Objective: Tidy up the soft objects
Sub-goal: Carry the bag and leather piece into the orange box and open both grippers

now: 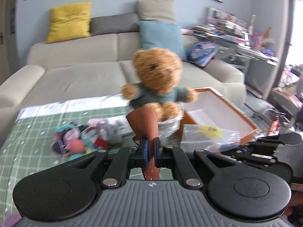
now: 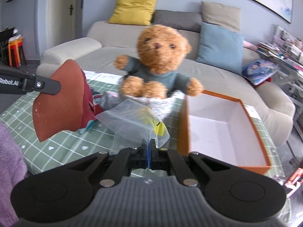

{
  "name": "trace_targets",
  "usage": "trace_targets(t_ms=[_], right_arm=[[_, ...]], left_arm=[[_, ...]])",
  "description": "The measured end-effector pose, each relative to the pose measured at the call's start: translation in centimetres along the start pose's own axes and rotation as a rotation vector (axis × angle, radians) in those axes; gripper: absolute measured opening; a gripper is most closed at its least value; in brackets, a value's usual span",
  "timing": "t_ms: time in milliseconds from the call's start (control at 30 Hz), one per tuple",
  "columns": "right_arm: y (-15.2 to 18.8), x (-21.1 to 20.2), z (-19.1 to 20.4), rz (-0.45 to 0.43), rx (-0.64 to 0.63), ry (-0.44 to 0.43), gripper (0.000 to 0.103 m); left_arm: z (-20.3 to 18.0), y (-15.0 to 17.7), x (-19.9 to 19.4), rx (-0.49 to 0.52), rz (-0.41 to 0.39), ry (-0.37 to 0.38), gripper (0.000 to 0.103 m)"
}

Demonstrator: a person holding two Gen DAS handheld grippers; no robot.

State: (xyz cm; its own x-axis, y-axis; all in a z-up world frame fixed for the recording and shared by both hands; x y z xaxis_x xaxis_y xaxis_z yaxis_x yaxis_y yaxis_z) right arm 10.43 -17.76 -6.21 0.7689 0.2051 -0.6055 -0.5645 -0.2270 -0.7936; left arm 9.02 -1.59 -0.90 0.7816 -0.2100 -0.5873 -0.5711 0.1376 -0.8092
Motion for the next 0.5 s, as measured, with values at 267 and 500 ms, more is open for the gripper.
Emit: trace_targets(t_ms=[267,500], right_arm=[[-0.4,-0.8,-5.8,-0.017,0.056,0.109,0.000],[-0.9,1.2,-11.7,0.009,0.104,0.203,0.000]], left_arm=[[-5.0,-3.2,3.2,0.051,-0.006,0.139,0.006],[-9.2,-6.3,7.9,0.087,-0.008,0.234,0.006]])
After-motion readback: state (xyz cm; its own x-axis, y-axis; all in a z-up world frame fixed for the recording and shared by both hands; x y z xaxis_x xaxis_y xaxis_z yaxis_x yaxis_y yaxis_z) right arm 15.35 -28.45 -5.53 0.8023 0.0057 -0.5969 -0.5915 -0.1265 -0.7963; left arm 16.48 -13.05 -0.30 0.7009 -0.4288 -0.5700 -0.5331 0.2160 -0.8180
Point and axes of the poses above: each gripper's, at about its wrist camera, not at the fingertips, and x roughly the way its jaws point, z to its left, y to its underside, the point moved 5 cm from there along x, roughly the way its jaws point, and after that the axes turned 4 degrees about x, right-handed, at the moved point
